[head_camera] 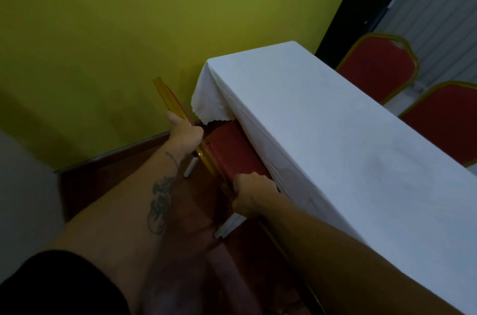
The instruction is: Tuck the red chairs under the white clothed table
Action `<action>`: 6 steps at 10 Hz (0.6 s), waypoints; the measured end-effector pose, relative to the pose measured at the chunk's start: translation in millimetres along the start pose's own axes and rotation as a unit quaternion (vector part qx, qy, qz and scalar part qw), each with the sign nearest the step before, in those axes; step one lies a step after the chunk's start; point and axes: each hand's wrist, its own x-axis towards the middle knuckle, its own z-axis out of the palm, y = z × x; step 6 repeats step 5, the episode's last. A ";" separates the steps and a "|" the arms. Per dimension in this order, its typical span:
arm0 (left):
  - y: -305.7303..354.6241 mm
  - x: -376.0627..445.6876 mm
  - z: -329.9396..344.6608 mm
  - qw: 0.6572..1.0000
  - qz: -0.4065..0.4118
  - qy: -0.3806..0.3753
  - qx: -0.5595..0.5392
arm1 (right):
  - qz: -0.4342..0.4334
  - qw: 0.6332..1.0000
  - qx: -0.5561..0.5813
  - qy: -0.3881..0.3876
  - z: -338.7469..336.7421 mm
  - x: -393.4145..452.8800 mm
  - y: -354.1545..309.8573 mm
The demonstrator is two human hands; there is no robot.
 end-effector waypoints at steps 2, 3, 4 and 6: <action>-13.1 6.6 2.1 0.999 -0.017 0.009 0.037 | 0.004 0.997 0.056 0.047 7.2 -6.2 5.5; -13.6 -20.8 10.2 0.998 -0.021 0.011 0.062 | -0.002 0.993 0.093 0.070 7.5 -17.3 18.1; -7.6 -47.1 17.3 0.992 -0.038 0.012 0.123 | 0.002 0.988 0.123 0.093 3.1 -32.5 41.7; 1.3 -77.8 20.4 0.982 0.029 0.016 0.186 | -0.007 0.979 0.164 0.119 -5.0 -52.3 73.7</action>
